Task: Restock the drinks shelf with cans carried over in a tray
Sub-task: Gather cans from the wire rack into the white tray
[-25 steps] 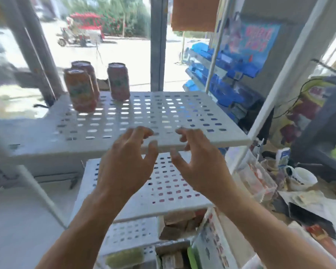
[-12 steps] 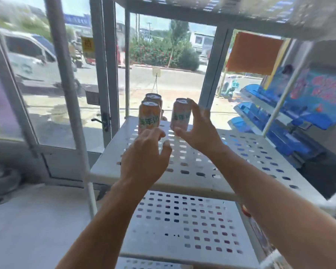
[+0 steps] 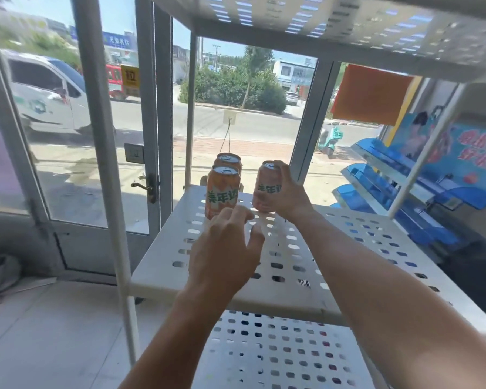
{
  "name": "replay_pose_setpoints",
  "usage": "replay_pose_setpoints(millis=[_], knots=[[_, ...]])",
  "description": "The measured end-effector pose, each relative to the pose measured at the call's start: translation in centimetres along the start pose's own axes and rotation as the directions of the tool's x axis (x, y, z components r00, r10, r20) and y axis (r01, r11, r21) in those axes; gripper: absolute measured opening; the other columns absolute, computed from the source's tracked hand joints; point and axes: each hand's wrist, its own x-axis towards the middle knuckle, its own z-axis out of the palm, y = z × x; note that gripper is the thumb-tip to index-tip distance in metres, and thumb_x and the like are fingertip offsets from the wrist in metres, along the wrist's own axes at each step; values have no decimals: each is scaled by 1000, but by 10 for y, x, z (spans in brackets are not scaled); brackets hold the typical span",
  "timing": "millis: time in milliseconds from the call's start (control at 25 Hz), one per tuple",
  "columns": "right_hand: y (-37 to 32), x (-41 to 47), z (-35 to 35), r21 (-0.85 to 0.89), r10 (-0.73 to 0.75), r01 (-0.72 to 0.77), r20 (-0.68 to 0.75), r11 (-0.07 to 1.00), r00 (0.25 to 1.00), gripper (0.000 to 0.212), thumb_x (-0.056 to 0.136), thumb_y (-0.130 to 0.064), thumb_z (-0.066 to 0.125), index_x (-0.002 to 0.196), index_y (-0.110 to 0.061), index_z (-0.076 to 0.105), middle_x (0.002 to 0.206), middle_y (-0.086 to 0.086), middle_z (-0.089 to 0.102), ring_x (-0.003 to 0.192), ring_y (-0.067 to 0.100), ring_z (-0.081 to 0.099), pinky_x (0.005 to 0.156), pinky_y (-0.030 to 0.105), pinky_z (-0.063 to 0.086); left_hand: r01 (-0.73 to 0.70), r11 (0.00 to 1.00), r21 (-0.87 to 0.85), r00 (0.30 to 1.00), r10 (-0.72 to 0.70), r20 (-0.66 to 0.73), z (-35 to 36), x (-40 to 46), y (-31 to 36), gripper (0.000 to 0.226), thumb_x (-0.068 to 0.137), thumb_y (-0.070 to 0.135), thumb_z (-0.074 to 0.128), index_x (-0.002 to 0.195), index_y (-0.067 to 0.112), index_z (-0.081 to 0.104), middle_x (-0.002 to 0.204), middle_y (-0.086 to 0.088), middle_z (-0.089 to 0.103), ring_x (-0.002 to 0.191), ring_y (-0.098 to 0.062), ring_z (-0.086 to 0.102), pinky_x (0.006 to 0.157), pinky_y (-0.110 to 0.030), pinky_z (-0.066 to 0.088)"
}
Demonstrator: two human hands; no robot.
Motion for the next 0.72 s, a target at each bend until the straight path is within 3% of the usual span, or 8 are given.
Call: replay_pose_setpoints(millis=[80, 240, 360, 480, 720], knots=[[2, -3, 3, 42, -62, 65, -63, 997, 996, 67, 82, -30, 77, 136, -31, 37, 115, 9, 60, 98, 28, 63, 74, 30, 48, 8, 1000, -10, 1000, -8, 1, 0, -1, -1, 25, 95, 41, 46, 115, 30, 56, 115, 12, 61, 98, -10, 58, 73, -29, 40], [2, -19, -7, 110, -73, 92, -168, 990, 983, 63, 77, -25, 80, 125, -34, 39, 115, 9, 51, 94, 22, 58, 66, 21, 45, -9, 1000, -18, 1000, 9, 14, -1, -3, 1, 23, 95, 41, 47, 114, 31, 56, 115, 12, 60, 97, -9, 58, 73, -29, 40], [4, -56, -40, 171, -85, 125, -225, 977, 971, 61, 76, -29, 78, 123, -36, 40, 113, 7, 48, 93, 14, 55, 66, 17, 46, -45, 998, -48, 999, 47, 23, 1, -6, 13, 23, 95, 41, 48, 113, 29, 56, 116, 11, 61, 97, -11, 60, 78, -35, 51], [7, -118, -88, 187, -89, 142, -264, 972, 960, 61, 73, -29, 76, 120, -42, 40, 116, 5, 49, 95, 10, 57, 71, 19, 51, -115, 988, -102, 992, 119, 31, 6, -17, 41, 26, 94, 40, 51, 115, 26, 58, 116, 8, 63, 96, -13, 61, 80, -39, 53], [34, -268, -168, 285, 97, 7, -350, 958, 931, 66, 63, -39, 77, 118, -54, 43, 121, 0, 56, 104, 19, 62, 84, 46, 56, -252, 944, -214, 954, 280, 108, 27, -72, 120, 21, 93, 42, 50, 109, 31, 57, 109, 12, 63, 95, -11, 60, 79, -36, 51]])
